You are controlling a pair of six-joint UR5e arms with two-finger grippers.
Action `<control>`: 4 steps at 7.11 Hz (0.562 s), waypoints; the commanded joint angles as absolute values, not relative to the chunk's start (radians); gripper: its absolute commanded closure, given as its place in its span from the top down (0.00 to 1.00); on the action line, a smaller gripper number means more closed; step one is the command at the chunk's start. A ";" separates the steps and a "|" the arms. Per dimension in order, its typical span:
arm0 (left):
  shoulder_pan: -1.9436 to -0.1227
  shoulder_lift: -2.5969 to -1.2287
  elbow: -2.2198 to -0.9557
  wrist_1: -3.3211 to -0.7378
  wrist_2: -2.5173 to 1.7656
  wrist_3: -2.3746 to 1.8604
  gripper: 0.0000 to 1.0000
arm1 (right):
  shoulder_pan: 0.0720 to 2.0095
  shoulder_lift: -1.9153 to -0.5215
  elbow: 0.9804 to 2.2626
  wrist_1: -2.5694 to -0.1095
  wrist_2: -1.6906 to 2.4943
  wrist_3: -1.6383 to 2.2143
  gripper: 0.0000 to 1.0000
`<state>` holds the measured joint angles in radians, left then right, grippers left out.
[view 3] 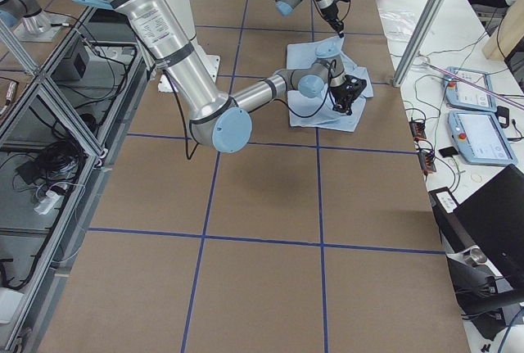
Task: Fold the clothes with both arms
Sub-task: 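Release the hem and move the right gripper to the folded edge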
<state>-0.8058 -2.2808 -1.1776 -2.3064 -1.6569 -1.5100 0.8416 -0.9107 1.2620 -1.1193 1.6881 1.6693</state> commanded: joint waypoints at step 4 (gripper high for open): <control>-0.811 -2.310 -1.055 -2.353 -1.655 -1.382 0.68 | 0.847 -0.876 1.153 -1.066 1.687 1.672 1.00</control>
<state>-0.8081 -2.3095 -1.0577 -2.3529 -1.6552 -1.4148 0.8439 -0.8712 1.1488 -1.0702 1.6856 1.6697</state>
